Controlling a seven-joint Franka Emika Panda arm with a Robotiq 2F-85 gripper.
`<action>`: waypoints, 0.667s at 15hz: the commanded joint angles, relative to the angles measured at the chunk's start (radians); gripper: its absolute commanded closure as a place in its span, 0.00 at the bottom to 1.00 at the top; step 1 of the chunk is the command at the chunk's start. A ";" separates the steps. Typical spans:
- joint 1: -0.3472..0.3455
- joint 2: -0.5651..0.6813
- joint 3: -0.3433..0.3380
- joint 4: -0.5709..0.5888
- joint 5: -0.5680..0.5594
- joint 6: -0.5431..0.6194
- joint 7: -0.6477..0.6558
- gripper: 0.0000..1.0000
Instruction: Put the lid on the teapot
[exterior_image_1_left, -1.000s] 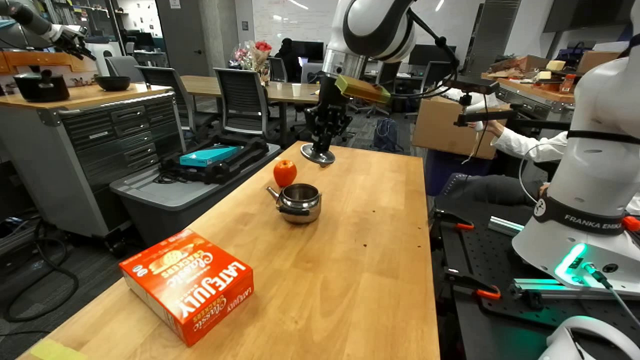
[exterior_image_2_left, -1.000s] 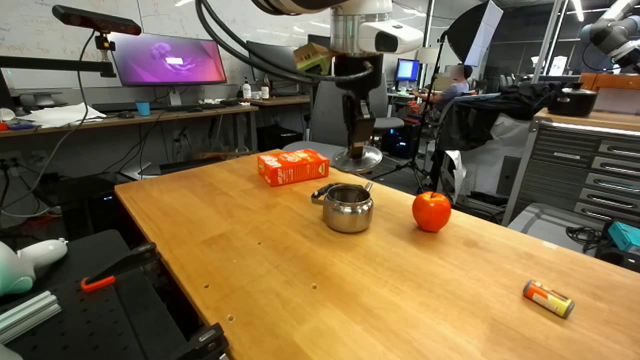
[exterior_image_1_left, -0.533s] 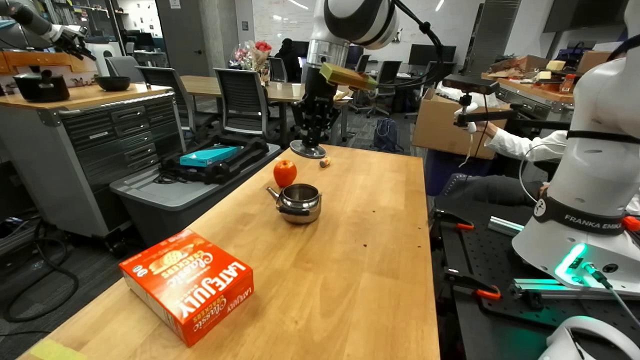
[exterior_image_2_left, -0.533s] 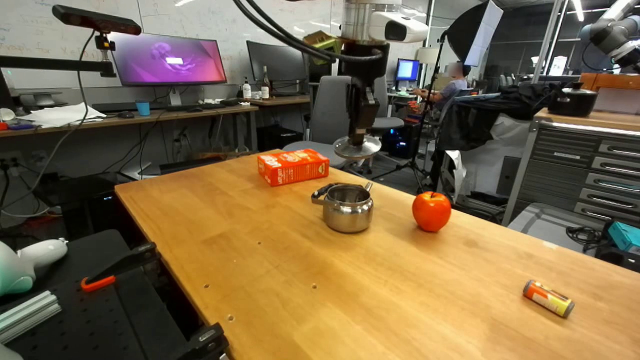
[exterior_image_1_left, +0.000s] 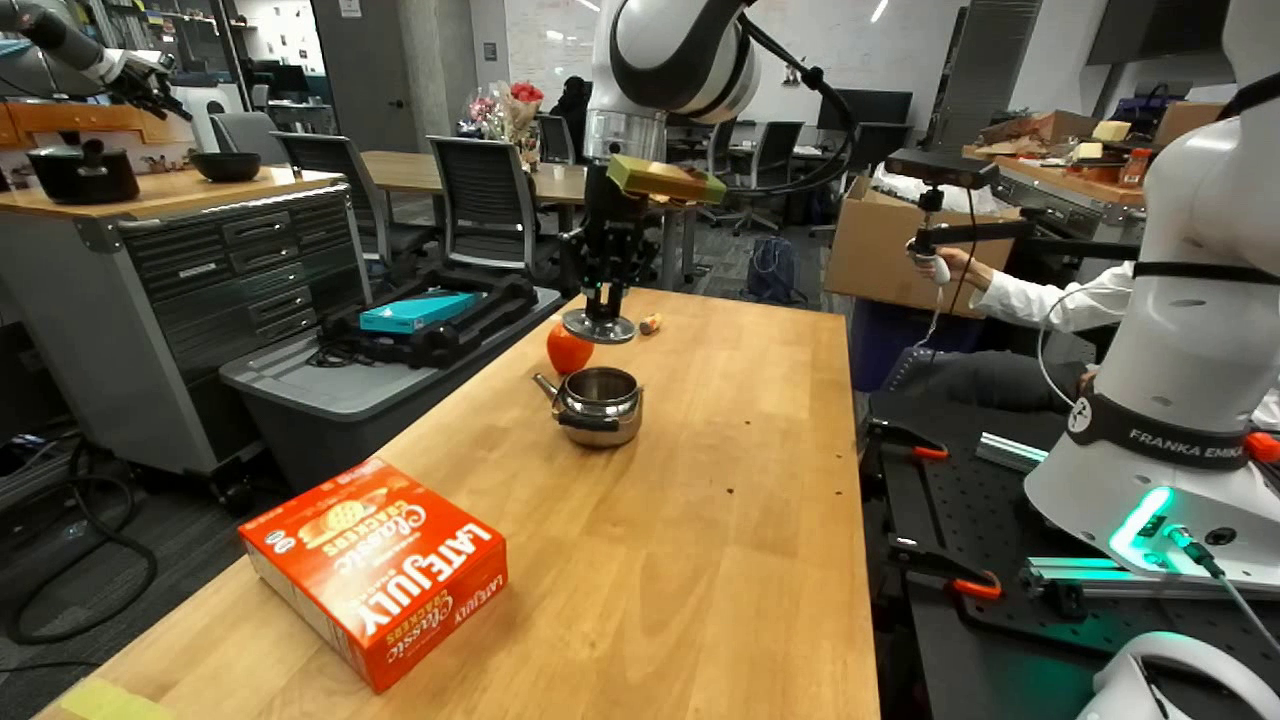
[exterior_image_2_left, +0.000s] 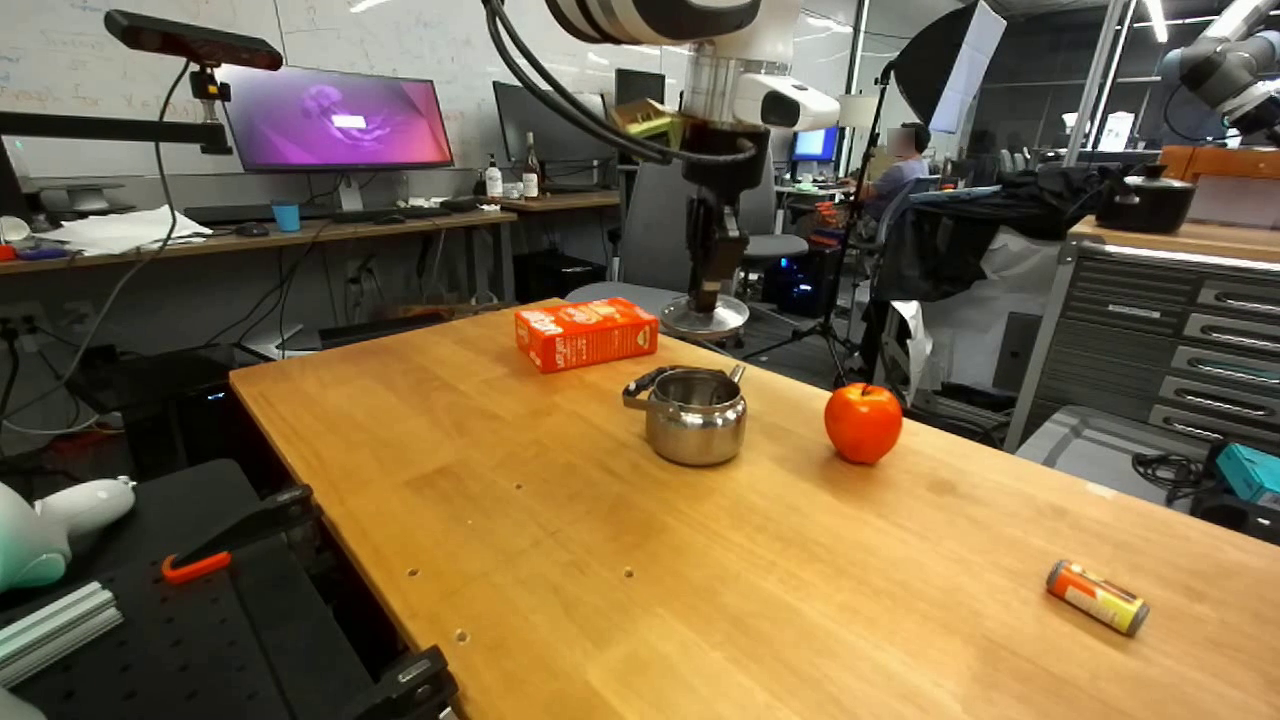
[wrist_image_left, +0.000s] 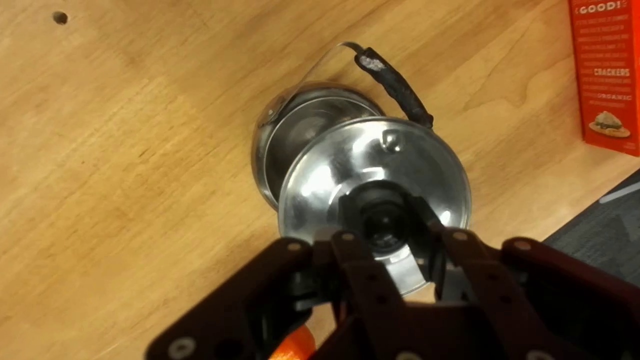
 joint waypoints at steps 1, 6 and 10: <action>0.001 0.061 -0.014 0.089 -0.019 -0.041 0.036 0.93; 0.003 0.123 -0.029 0.137 -0.019 -0.056 0.047 0.93; 0.014 0.170 -0.030 0.155 -0.026 -0.067 0.055 0.93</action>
